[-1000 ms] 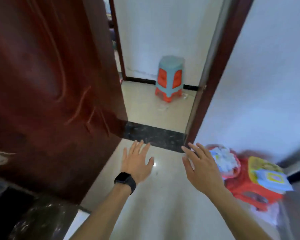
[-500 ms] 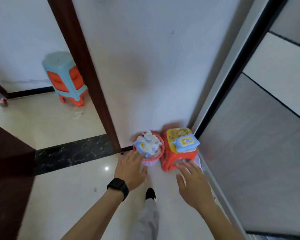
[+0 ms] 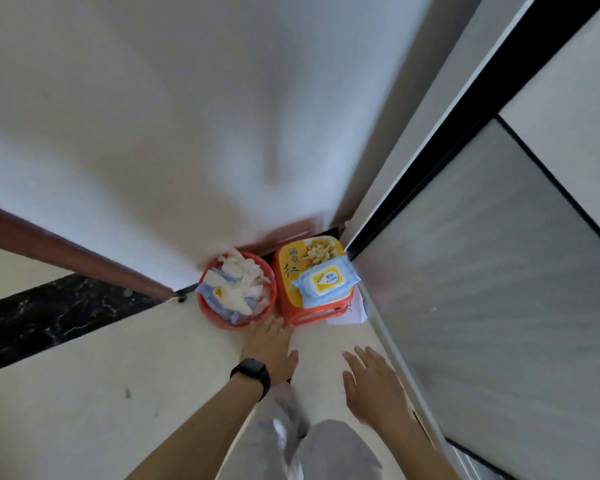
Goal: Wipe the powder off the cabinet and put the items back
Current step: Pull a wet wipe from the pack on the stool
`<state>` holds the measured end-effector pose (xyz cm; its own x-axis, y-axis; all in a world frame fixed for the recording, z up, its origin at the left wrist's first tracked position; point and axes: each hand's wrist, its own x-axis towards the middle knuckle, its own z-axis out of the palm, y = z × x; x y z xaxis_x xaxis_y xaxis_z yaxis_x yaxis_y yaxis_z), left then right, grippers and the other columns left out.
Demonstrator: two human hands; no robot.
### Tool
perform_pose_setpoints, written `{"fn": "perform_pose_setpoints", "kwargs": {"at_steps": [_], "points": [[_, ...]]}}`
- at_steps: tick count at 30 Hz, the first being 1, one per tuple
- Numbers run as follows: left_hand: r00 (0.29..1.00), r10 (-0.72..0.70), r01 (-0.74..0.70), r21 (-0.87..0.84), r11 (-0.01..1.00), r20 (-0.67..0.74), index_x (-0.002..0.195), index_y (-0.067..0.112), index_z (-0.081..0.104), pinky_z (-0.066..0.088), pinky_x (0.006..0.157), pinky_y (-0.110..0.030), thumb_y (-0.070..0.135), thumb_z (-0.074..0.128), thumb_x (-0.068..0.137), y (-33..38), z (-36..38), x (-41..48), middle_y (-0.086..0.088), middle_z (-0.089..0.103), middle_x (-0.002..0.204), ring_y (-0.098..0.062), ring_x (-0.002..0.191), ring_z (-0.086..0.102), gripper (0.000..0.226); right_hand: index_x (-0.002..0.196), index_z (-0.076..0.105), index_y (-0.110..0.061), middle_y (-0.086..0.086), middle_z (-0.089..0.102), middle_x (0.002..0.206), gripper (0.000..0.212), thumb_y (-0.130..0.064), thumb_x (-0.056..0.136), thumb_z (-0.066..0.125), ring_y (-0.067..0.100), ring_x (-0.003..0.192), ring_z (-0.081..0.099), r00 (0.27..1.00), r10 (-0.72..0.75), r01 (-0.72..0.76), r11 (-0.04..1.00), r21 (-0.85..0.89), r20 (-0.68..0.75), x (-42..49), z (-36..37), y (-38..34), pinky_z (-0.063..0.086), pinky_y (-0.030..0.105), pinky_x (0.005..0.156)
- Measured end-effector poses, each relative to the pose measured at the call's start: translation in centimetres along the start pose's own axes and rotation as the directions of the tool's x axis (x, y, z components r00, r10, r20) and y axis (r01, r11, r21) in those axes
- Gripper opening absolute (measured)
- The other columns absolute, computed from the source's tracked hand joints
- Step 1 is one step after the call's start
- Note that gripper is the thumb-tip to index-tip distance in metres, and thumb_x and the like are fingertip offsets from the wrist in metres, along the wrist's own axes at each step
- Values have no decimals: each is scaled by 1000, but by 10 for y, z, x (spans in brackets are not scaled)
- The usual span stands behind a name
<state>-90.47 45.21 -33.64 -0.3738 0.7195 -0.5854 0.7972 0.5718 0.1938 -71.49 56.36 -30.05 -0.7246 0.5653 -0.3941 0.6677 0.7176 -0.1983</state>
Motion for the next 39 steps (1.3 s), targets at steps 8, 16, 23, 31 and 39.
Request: {"fn": "perform_pose_setpoints", "kwargs": {"at_steps": [8,16,23,31,39], "points": [[998,-30,32,-46,998,49,150,22,27,8,120,-49,49,45,91,9,46,153,-3,27,159,-25,148,17,67,114,71,-4,19,67,126,57,-17,62,89,34,112,67,990,28,-36,998,53,140,142,76,72,56,38,88],[1000,0,-3,-118,993,-24,156,24,16,16,119,-46,47,45,98,22,111,300,-5,10,165,-30,150,14,68,158,11,-5,10,11,166,72,-22,99,50,23,153,19,983,66,-107,964,243,173,263,170,123,21,34,120],[993,43,-49,-54,997,-108,139,17,46,46,81,-45,54,61,84,29,127,353,-9,52,131,-38,107,52,68,158,12,-5,7,19,166,82,-27,95,59,25,150,26,987,45,-95,936,339,153,301,201,141,34,38,114],[965,-156,80,-326,942,-211,150,26,34,47,83,-40,35,59,94,-33,77,377,-10,57,136,-35,114,58,62,156,24,-23,1,33,160,67,-42,99,54,24,143,37,979,95,-144,949,279,181,313,180,130,43,42,107],[960,126,-195,-274,942,-252,139,15,54,47,99,-42,16,63,84,-36,133,323,-5,60,136,-27,124,56,56,113,67,-16,4,53,122,29,-12,84,67,25,113,51,991,36,-76,947,311,131,341,174,106,50,33,84]]}}
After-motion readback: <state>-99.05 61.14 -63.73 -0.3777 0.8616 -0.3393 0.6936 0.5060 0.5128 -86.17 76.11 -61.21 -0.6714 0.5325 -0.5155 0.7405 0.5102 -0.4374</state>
